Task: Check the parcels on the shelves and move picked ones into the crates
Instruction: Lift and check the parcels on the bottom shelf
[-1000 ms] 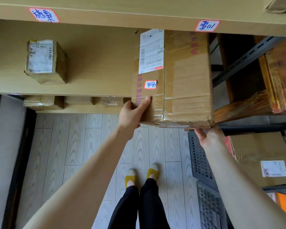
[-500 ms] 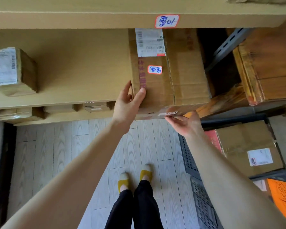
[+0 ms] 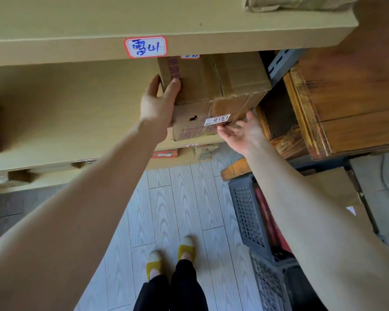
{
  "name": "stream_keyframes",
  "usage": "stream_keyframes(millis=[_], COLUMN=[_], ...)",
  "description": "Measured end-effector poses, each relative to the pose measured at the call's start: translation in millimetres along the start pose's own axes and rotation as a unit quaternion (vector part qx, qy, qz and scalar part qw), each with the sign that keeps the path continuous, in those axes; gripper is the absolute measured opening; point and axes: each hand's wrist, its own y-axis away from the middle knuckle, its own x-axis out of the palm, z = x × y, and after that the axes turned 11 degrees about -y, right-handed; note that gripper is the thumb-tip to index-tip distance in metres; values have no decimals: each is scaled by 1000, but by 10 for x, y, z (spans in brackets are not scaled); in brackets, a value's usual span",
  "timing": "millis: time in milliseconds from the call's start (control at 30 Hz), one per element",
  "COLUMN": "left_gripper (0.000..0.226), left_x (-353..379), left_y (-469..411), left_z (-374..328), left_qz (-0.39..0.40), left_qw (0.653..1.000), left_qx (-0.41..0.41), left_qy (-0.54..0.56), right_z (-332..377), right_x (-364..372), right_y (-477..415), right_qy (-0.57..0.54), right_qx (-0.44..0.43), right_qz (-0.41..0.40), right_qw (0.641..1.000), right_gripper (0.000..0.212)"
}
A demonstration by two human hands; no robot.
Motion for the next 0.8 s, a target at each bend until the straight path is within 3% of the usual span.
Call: stream_keyframes(millis=[267,433,567,733,800], left_gripper=[48,20,16,29,29], left_x=[-49,-159,-258,-241,-166], left_y=[-51,53,172,-22,-253], left_z=[7,253,935,2045,2436], left_qz=[30,7,-17,65,81], left_qw=[999,1000,1000,991,986], left_qx=[10,-6,-12,-50,-61], left_qy=[-10,20,17,-108,-136], right_z=[-6,-185,-596,-1249,-1438], right_x=[-72,-165,-433,-953,-1197], right_y=[-64,-52,-158,-665,-996], right_qy=[41,65,75,129,194], right_qx=[-19,-44,-61,-100,-150], right_qz=[-16,-36,-69,-127,-159], right_qw=[999,996,993,978,956], right_gripper=[57,45,33,22,16])
